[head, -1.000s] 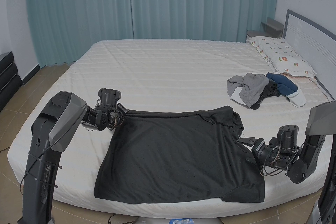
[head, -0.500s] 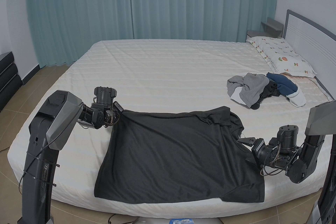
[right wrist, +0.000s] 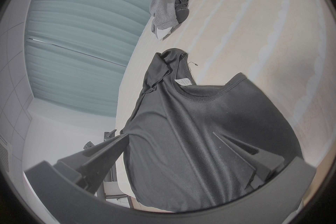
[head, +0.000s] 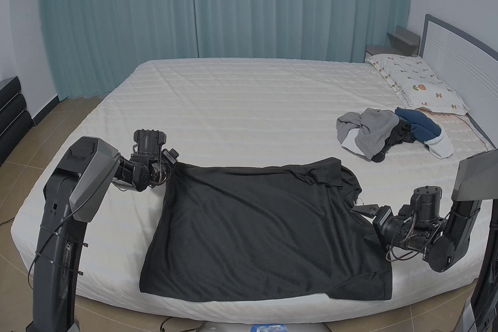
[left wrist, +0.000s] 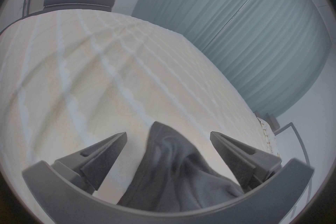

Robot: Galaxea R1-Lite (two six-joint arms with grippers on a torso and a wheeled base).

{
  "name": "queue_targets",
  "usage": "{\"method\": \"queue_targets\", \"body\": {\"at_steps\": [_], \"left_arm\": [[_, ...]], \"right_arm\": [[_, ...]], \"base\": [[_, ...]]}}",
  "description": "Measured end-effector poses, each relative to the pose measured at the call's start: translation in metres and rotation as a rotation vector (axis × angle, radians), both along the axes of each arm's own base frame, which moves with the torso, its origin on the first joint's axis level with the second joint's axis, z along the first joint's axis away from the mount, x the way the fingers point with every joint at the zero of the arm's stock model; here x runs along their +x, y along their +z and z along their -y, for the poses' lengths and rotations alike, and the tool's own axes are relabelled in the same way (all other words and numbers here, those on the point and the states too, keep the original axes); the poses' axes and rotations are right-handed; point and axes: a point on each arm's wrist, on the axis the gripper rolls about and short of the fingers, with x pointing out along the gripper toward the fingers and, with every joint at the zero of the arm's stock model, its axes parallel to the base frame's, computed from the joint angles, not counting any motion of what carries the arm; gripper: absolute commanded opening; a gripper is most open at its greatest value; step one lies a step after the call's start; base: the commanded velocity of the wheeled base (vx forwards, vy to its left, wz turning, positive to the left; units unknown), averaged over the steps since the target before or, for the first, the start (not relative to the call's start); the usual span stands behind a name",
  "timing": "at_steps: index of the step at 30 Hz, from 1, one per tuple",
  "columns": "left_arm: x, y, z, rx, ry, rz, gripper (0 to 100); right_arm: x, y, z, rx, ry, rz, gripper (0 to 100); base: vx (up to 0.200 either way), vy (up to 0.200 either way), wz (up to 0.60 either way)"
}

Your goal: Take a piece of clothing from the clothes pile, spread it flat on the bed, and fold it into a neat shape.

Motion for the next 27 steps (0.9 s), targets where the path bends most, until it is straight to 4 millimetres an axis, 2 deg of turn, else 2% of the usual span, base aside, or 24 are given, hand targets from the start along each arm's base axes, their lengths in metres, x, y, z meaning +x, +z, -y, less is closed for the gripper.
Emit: {"method": "queue_targets", "body": {"at_steps": [3,4,11,14,27], "left_arm": [[-0.001,-0.005,0.001,0.002,-0.004,-0.029,100],[0.000,-0.005,0.001,-0.001,-0.007,-0.026,0],[0.009,-0.004,0.002,-0.027,0.012,0.010,0],[0.012,-0.002,-0.004,-0.030,0.049,0.029,0],[0.015,0.007,-0.011,-0.008,0.086,0.076,0]], "right_arm": [[0.000,0.000,0.000,0.000,0.000,0.000,100],[0.000,0.000,0.000,0.000,0.000,0.000,100],[0.000,0.000,0.000,0.000,0.000,0.000,100],[0.000,0.000,0.000,0.001,0.001,-0.001,100],[0.001,0.001,0.000,0.001,-0.002,0.004,100]], "base": [[0.000,0.000,0.00],[0.000,0.000,0.00],[0.000,0.000,0.00],[0.000,0.000,0.00],[0.000,0.000,0.00]]}}
